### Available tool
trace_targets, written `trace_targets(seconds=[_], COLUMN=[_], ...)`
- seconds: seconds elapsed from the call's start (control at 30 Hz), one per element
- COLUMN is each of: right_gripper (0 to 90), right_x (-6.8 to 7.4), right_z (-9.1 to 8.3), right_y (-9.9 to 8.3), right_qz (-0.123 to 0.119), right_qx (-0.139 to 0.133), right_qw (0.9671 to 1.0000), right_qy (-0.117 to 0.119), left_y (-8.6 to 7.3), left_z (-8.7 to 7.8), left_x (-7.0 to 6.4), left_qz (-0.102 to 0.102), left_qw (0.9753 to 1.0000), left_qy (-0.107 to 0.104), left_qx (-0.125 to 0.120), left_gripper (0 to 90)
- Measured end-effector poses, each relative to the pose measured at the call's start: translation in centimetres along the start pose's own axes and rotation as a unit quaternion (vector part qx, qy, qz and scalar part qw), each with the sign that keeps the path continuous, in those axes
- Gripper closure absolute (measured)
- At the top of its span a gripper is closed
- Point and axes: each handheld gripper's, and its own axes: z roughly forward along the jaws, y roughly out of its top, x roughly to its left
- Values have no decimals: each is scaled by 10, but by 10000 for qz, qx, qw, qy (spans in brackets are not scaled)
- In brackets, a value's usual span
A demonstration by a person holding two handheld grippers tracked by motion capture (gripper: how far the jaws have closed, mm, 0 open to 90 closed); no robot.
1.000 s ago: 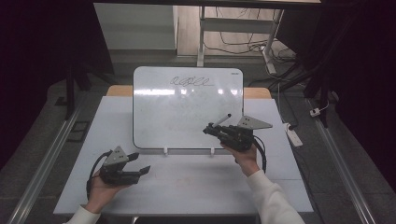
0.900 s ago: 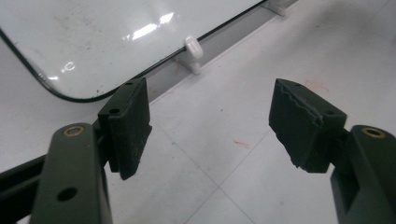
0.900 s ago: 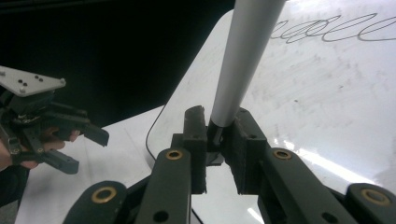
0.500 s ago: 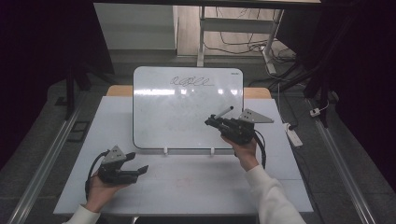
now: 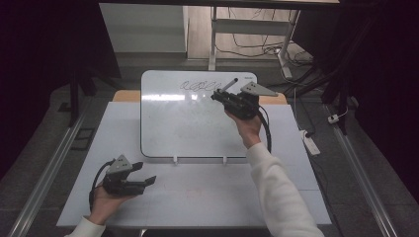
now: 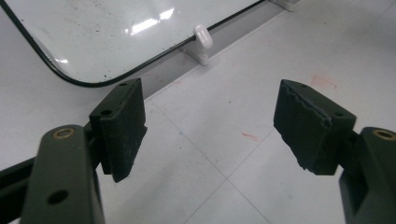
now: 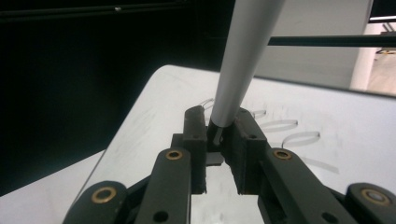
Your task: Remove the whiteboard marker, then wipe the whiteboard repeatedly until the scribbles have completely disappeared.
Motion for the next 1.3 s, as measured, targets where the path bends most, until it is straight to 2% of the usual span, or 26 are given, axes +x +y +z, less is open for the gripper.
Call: trace_targets(seconds=[0.23, 0.47, 0.83, 0.93, 1.03, 1.13, 1.17, 1.23, 1.3], right_gripper=[775, 775, 775, 775, 775, 776, 776, 775, 776], right_x=[-2, -13, -9, -10, -5, 8, 11, 9, 0], right_z=[39, 65, 103, 110, 116, 123, 123, 122, 117], right_y=[8, 7, 8, 7, 2, -5, -5, -2, 3], right_qz=[-181, 38, 45, 143, 206, 79, -25, -124, 1], right_qx=[61, 95, 153, 125, 117, 341, 373, 325, 142], right_qw=[9997, 9996, 9995, 9993, 9995, 9994, 9993, 9993, 9991], right_qy=[-133, -251, -287, -330, -224, 40, 39, -102, -411], left_y=[0, 0, 0, 0, 0, 0, 0, 0, 0], left_z=[2, 3, 2, 2, 2, 2, 2, 1, 0], left_x=[-3, -2, 0, 1, 2, 2, 2, 1, 1], left_qz=[119, 113, 85, 73, 62, 60, 60, 70, 78], left_qw=[9999, 9999, 10000, 10000, 10000, 10000, 10000, 10000, 10000], left_qy=[-15, 13, 17, 15, 14, 17, 20, 23, 25], left_qx=[16, 12, 1, -8, -17, -27, -26, -29, -43], left_gripper=[259, 259, 259, 259, 259, 259, 259, 259, 260])
